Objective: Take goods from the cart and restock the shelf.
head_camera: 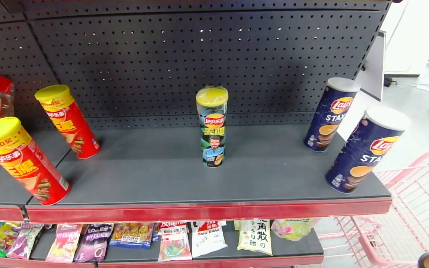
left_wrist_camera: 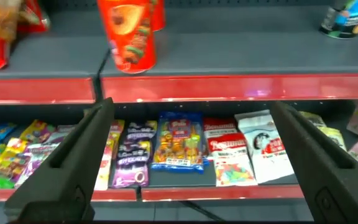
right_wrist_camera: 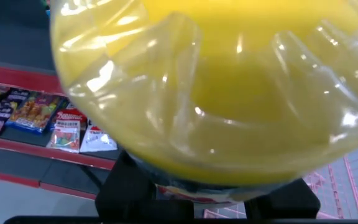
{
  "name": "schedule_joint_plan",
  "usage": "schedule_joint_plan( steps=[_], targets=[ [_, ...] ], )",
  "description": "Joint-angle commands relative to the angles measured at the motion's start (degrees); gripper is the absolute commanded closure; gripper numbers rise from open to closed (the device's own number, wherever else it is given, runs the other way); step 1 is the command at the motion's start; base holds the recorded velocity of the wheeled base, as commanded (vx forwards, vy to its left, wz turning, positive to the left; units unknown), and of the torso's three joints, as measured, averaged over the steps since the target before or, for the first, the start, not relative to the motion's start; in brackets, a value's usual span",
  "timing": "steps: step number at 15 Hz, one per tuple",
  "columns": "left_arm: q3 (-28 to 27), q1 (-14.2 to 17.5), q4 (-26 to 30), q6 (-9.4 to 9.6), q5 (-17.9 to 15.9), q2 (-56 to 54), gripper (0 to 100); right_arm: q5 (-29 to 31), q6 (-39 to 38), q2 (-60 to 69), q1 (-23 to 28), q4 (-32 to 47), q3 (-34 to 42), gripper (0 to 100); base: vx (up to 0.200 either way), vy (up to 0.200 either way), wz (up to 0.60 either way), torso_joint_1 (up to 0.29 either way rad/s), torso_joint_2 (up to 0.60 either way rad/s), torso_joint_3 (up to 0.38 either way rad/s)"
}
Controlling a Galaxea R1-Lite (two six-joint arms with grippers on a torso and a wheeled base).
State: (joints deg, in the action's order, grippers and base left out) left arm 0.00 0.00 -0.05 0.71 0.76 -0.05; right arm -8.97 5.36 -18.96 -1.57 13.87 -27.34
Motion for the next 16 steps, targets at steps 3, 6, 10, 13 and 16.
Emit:
schedule_joint_plan(
  steps=[3,6,10,13,16],
  targets=[
    [0.00,0.00,-0.04,0.00,0.04,0.05,0,-0.96,0.09,-0.20,-0.01,0.01,-0.08,100,0.200,0.000,0.00,-0.007,0.00,0.009],
    [0.00,-0.09,0.05,-0.18,0.04,0.05,0,-3.51,0.00,0.06,-0.01,0.01,-0.34,100,0.000,0.000,0.00,0.000,0.00,0.000],
    [0.00,-0.18,0.05,-0.18,0.04,0.75,0,-10.72,0.09,2.78,-0.01,0.28,-0.08,100,0.000,0.000,0.00,0.000,0.00,0.000],
    [-0.09,-0.18,-0.04,0.70,-3.66,0.93,0,-11.95,0.00,2.08,-0.01,0.19,0.01,100,0.000,0.000,0.00,0.000,0.00,0.000],
    [-17.67,-1.85,-0.65,-3.61,-8.84,18.07,0,-12.91,0.00,0.50,-0.01,0.10,-0.25,100,0.000,0.000,0.00,0.000,0.00,0.000]
  ],
)
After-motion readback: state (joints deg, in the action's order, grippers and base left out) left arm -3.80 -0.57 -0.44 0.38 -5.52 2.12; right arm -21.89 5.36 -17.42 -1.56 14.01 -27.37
